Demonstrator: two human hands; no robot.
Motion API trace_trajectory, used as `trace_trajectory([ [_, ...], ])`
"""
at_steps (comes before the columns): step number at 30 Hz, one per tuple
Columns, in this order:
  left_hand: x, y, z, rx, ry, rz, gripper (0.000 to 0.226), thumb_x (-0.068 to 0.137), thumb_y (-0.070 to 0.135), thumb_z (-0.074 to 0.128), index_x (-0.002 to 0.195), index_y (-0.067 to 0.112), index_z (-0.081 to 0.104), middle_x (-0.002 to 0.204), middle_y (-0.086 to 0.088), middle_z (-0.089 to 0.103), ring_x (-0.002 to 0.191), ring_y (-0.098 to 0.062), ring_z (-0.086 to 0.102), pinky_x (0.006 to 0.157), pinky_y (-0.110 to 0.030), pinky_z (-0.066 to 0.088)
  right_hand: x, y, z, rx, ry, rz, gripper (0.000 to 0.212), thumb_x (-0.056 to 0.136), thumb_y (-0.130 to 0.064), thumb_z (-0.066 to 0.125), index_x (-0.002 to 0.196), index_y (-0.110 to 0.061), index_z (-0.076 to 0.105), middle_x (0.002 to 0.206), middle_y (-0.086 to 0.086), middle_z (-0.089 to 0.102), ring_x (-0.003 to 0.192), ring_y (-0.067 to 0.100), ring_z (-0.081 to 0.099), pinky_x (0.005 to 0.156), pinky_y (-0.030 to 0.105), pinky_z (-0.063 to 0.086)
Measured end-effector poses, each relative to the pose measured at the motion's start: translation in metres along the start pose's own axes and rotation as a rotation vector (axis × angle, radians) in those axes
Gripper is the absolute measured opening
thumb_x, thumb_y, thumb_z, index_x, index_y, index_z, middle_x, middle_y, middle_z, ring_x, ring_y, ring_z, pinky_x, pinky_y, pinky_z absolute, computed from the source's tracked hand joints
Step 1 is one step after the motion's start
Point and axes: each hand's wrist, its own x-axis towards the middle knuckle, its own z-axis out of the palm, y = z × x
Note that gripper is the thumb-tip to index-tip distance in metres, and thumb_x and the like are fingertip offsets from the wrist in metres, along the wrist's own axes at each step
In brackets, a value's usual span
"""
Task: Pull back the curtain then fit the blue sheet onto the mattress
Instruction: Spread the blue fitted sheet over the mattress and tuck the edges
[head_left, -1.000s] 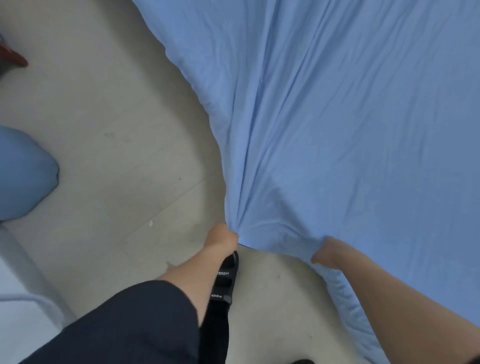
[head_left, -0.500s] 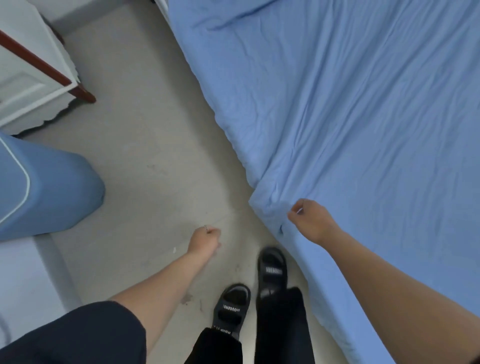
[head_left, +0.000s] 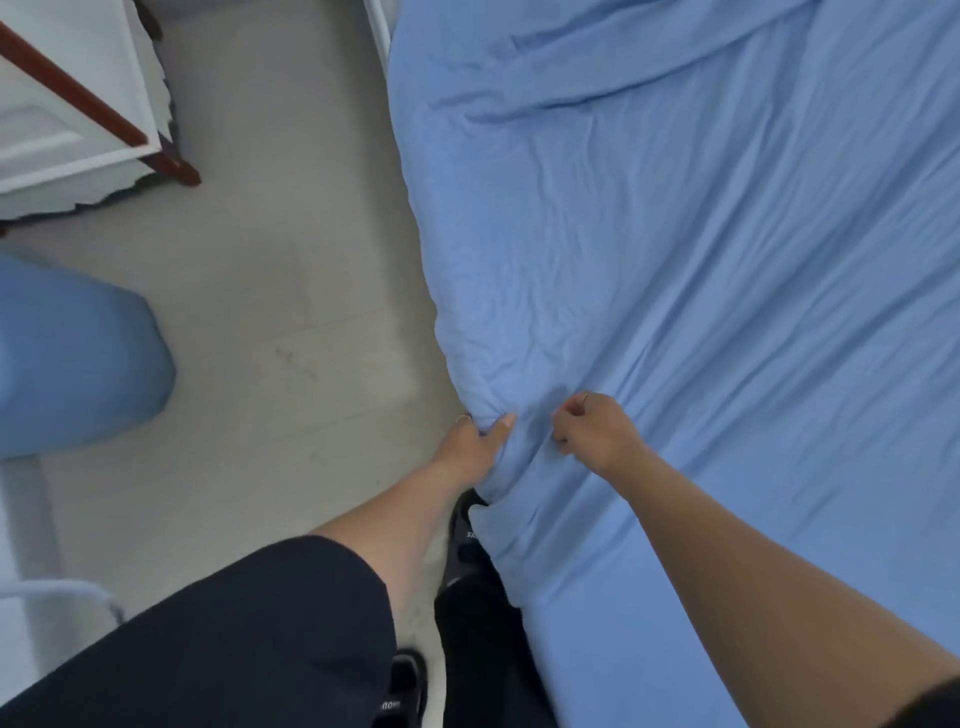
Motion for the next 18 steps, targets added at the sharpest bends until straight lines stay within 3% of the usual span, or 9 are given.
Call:
trace_trajectory([
  [4, -0.017, 0.005, -0.018, 0.267, 0.047, 0.091, 0.047, 0.096, 0.062, 0.044, 0.081, 0.019, 0.055, 0.081, 0.004, 0.062, 0.071, -0.011, 0.059, 0.061, -0.026, 0.045, 0.009, -0.019, -0.010, -0.038, -0.017, 0.047, 0.022, 0.084, -0.020, 0.053, 0.092, -0.002, 0.062, 0.085, 0.016, 0.072, 0.071, 0.024, 0.062, 0.073, 0.044, 0.056],
  [9, -0.043, -0.002, -0.071, 0.094, 0.043, 0.162, 0.054, 0.093, 0.062, 0.050, 0.081, 0.010, 0.063, 0.076, -0.001, 0.067, 0.066, -0.014, 0.064, 0.061, -0.029, 0.048, 0.016, -0.047, -0.008, -0.050, -0.009, 0.042, 0.015, 0.086, -0.022, 0.053, 0.087, -0.012, 0.063, 0.083, 0.008, 0.074, 0.063, 0.017, 0.068, 0.058, 0.029, 0.050],
  [12, -0.054, -0.024, -0.120, 0.089, 0.158, 0.206, 0.042, 0.093, 0.057, 0.050, 0.073, 0.021, 0.059, 0.069, 0.007, 0.064, 0.061, -0.008, 0.060, 0.058, -0.028, 0.044, 0.021, -0.067, 0.001, -0.078, 0.022, 0.007, 0.011, 0.088, -0.021, 0.052, 0.084, -0.018, 0.063, 0.076, 0.005, 0.073, 0.067, 0.023, 0.071, 0.052, 0.025, 0.045],
  [15, -0.049, -0.043, -0.161, 0.104, 0.226, 0.175, 0.034, 0.088, 0.059, 0.048, 0.075, 0.030, 0.062, 0.072, 0.007, 0.067, 0.066, -0.012, 0.062, 0.061, -0.034, 0.047, 0.033, -0.084, 0.016, -0.147, 0.060, -0.034, 0.014, 0.088, -0.021, 0.052, 0.100, -0.020, 0.059, 0.083, 0.006, 0.070, 0.075, 0.026, 0.067, 0.058, 0.028, 0.047],
  [18, -0.024, -0.053, -0.174, 0.219, 0.245, 0.084, 0.032, 0.089, 0.057, 0.048, 0.073, 0.032, 0.058, 0.073, 0.008, 0.065, 0.071, -0.016, 0.064, 0.068, -0.035, 0.050, 0.046, -0.092, 0.026, -0.296, 0.097, -0.025, 0.039, 0.087, -0.021, 0.046, 0.126, -0.028, 0.045, 0.084, 0.003, 0.065, 0.076, 0.023, 0.063, 0.066, 0.033, 0.051],
])
